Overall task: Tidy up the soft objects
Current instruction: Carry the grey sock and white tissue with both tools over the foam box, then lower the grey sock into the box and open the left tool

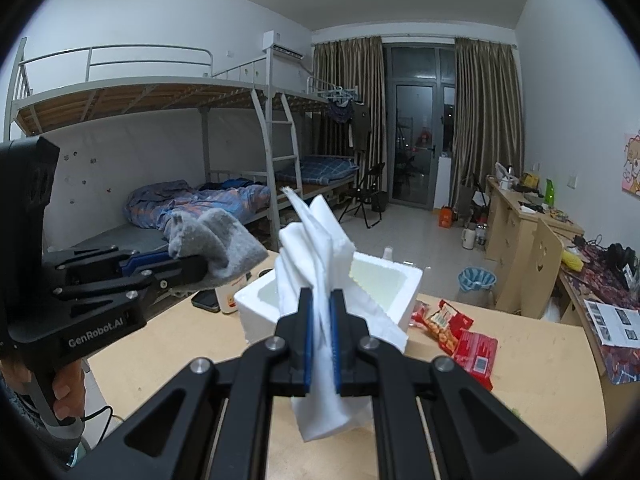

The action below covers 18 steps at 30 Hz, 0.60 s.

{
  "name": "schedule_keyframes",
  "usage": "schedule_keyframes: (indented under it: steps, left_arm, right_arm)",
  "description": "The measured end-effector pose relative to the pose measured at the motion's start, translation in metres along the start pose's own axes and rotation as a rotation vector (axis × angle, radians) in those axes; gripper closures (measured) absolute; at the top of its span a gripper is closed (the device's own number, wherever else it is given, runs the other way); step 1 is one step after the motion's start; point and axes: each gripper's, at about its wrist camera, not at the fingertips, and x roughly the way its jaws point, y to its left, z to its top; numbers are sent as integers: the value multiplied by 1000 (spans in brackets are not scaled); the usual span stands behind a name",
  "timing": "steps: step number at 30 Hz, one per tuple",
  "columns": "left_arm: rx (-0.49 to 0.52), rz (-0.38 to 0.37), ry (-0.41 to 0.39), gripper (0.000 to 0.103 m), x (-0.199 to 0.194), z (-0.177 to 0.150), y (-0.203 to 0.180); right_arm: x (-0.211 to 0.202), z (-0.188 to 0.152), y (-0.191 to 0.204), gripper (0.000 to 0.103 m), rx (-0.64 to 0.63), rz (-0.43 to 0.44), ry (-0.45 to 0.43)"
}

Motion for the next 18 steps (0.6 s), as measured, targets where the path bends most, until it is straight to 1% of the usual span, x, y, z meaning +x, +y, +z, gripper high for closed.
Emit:
schedule_keyframes:
  steps: [12, 18]
  left_arm:
    - [11, -21, 3, 86, 38, 26, 2]
    - [8, -44, 35, 86, 67, 31, 2]
  right_arm:
    - [29, 19, -17, 93, 13, -21, 26]
    - [45, 23, -25, 93, 17, -29, 43]
